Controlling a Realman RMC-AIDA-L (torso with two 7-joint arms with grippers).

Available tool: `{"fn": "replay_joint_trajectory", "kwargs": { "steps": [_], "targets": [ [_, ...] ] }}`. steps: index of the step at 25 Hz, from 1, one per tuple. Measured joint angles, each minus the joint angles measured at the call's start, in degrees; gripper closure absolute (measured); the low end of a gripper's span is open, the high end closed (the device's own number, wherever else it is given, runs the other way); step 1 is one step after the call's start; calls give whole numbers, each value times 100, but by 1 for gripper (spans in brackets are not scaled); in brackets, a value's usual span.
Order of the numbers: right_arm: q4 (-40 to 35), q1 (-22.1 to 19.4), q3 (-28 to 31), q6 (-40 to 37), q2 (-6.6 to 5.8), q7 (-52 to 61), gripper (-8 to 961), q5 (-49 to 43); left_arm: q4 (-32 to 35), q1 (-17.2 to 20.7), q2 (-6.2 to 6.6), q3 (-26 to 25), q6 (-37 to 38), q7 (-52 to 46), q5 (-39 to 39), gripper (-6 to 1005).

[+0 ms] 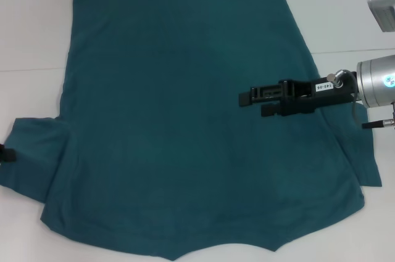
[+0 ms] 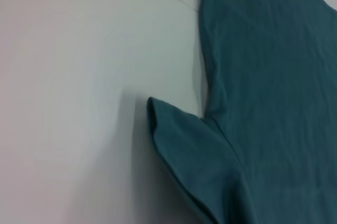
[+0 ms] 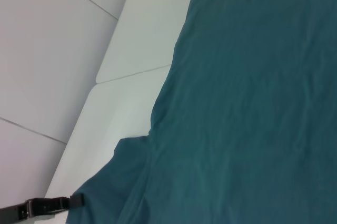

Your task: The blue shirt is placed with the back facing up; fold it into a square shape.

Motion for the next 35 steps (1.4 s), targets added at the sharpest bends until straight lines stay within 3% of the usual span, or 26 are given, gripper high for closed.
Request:
{"fn": "replay_joint_trajectory", "kwargs": {
  "steps": [13, 23, 27, 30, 35],
  "targets": [
    [0, 19, 8, -19, -3, 4, 78, 0, 660, -290, 137, 28, 572, -361, 636, 997],
    [0, 0, 2, -19, 3, 4, 80, -13, 882, -441, 157, 41, 843, -534, 744, 996],
    [0, 14, -21, -20, 5, 4, 81, -22, 967, -639, 145, 333, 1070, -1025, 722, 996],
    [0, 19, -37, -23, 8, 4, 82, -28, 1066, -780, 51, 401, 1248, -1241, 717, 996],
    [0, 34, -41, -26, 24, 4, 84, -27, 1048, -1077, -214, 458, 1289, -1434, 706, 997]
  ]
}}
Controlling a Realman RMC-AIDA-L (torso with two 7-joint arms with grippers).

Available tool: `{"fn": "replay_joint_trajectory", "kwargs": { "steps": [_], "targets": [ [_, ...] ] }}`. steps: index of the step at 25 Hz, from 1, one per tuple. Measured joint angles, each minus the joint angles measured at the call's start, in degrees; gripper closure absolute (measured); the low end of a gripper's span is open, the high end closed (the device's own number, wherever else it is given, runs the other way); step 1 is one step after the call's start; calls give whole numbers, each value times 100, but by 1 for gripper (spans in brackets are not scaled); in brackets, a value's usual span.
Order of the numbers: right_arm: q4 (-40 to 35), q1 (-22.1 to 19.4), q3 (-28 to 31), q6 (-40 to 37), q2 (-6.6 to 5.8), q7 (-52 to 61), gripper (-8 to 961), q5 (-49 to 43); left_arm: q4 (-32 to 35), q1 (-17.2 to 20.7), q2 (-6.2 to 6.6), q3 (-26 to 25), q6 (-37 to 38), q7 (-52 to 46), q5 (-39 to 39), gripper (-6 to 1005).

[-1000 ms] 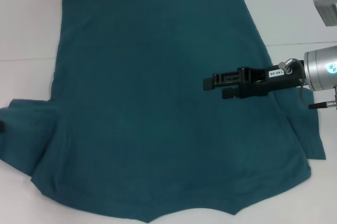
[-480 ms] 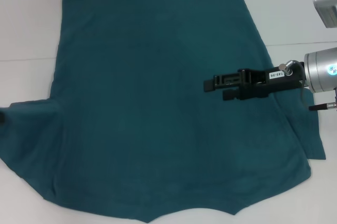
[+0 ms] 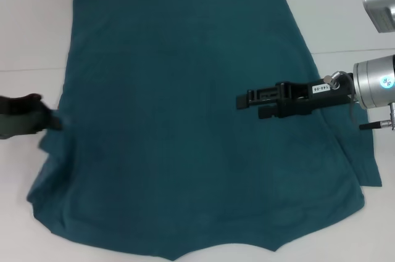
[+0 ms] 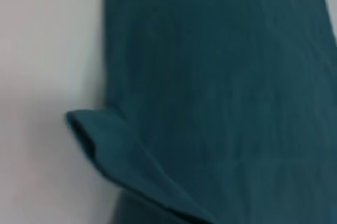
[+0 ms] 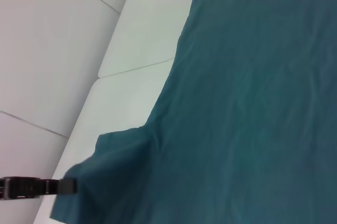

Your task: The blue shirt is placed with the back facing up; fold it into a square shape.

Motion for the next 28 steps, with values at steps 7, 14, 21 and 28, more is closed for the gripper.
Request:
{"fn": "replay_joint_trajectory", "kwargs": {
  "steps": [7, 14, 21, 28],
  "targets": [
    [0, 19, -1, -3, 14, 0, 85, -4, -385, -365, -294, 213, -440, -38, 26, 991],
    [0, -4, -1, -2, 18, 0, 87, -8, -1176, -563, -358, 387, -1181, -38, -3, 960],
    [0, -15, -4, -2, 16, 0, 89, -8, -1640, -745, -380, 581, -1583, 80, 3, 928],
    [0, -26, -21, -1, 15, -5, 91, -8, -1265, -603, -349, 919, -1229, 235, -38, 897]
  ]
}}
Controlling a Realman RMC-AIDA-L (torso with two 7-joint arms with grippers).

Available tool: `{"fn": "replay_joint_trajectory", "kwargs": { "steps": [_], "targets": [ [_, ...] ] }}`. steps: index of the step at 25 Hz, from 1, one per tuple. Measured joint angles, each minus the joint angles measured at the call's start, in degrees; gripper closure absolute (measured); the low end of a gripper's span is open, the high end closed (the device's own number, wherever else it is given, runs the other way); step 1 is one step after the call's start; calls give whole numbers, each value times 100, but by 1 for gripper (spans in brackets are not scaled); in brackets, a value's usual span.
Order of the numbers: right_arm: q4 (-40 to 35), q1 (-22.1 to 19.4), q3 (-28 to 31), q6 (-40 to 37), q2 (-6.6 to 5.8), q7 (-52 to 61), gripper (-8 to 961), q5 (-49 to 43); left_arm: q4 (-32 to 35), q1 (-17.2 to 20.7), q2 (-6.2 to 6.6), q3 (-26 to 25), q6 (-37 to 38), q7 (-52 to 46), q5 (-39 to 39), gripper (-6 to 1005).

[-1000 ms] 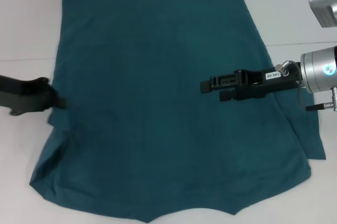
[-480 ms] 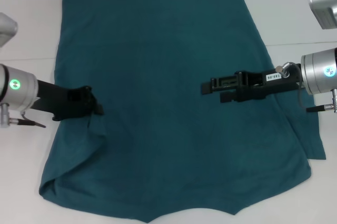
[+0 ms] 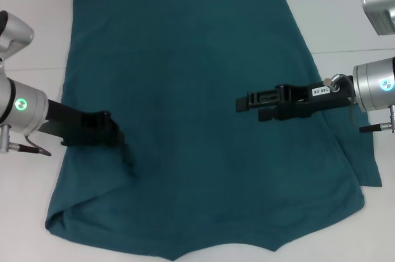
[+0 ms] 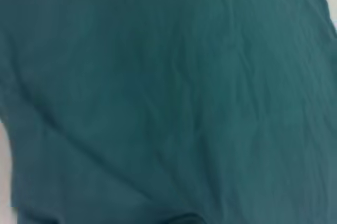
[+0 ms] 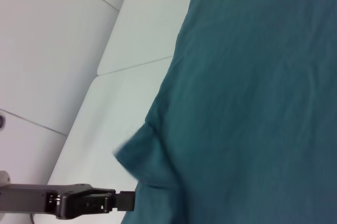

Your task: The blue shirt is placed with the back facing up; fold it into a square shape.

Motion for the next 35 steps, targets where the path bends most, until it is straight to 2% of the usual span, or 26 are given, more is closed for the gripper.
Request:
{"fn": "replay_joint_trajectory", "kwargs": {
  "steps": [5, 7, 11, 13, 16, 19, 23, 35],
  "targets": [
    [0, -9, -5, 4, -6, 2, 92, 0, 341, 119, -105, 13, 214, 162, -237, 874],
    [0, -9, -6, 4, -8, 4, 93, -3, 353, 134, -105, -11, 231, 166, -272, 674],
    [0, -8, -8, 3, -8, 1, 94, -7, 355, 243, -54, -68, 232, 144, -349, 523],
    [0, -8, -12, -2, -9, 1, 94, -7, 358, 352, 14, -68, 155, 6, -346, 447],
    [0, -10, -19, -1, -14, 6, 95, -9, 342, 593, 149, -118, -133, -362, -329, 447],
    [3, -19, -24, -1, -16, 6, 96, -9, 334, 803, 215, -457, -328, -450, -415, 447],
    [14, -23, -24, -1, -17, 6, 97, -9, 283, 939, 238, -720, -595, -438, -430, 447],
    [56, 16, -24, -2, -8, 5, 100, -9, -427, 842, 234, -671, -1613, -359, -391, 448]
  ]
}}
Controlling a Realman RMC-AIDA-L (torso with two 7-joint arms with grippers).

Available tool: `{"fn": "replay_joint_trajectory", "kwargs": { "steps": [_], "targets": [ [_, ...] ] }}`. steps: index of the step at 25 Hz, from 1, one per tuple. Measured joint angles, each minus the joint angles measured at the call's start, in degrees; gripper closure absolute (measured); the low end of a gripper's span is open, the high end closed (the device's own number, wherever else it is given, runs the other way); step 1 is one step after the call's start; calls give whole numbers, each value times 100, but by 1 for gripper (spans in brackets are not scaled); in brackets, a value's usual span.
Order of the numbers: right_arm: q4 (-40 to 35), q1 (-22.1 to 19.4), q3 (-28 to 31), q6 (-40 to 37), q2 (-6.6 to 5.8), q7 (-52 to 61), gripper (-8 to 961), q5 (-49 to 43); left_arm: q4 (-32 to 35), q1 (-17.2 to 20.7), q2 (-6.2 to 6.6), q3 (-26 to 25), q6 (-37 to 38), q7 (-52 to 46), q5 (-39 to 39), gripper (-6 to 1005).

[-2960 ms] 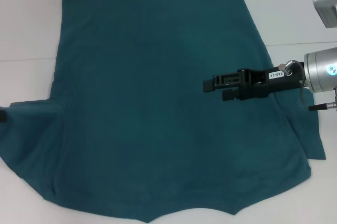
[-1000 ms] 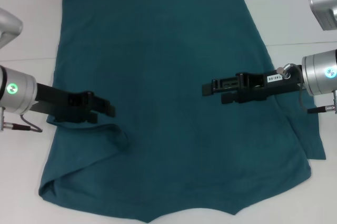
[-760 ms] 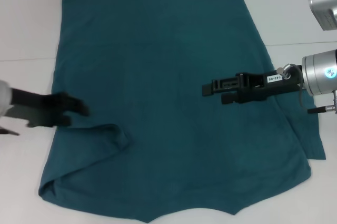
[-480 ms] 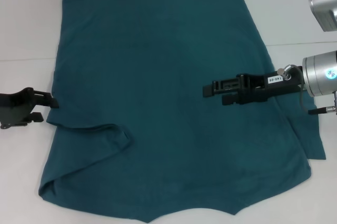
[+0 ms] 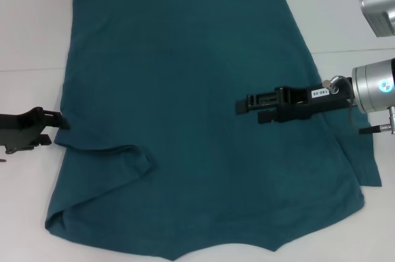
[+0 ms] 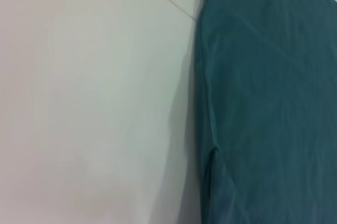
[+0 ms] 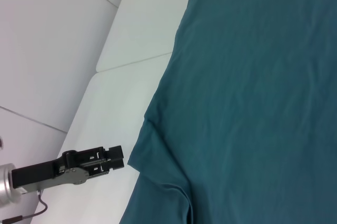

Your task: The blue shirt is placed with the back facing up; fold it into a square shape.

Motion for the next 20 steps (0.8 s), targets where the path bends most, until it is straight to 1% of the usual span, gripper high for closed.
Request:
{"fn": "replay_joint_trajectory", "kwargs": {
  "steps": [5, 11, 20],
  "targets": [
    [10, -12, 0, 6, 0, 0, 101, 1, -99, -19, -22, -2, -242, 1, -6, 448],
    [12, -38, 0, -1, -6, 0, 103, 1, -359, -84, -19, 29, -515, 9, 24, 448],
    [23, -42, -1, 3, -9, 0, 105, 1, -533, -156, -37, 60, -625, 60, 25, 449]
  ]
}}
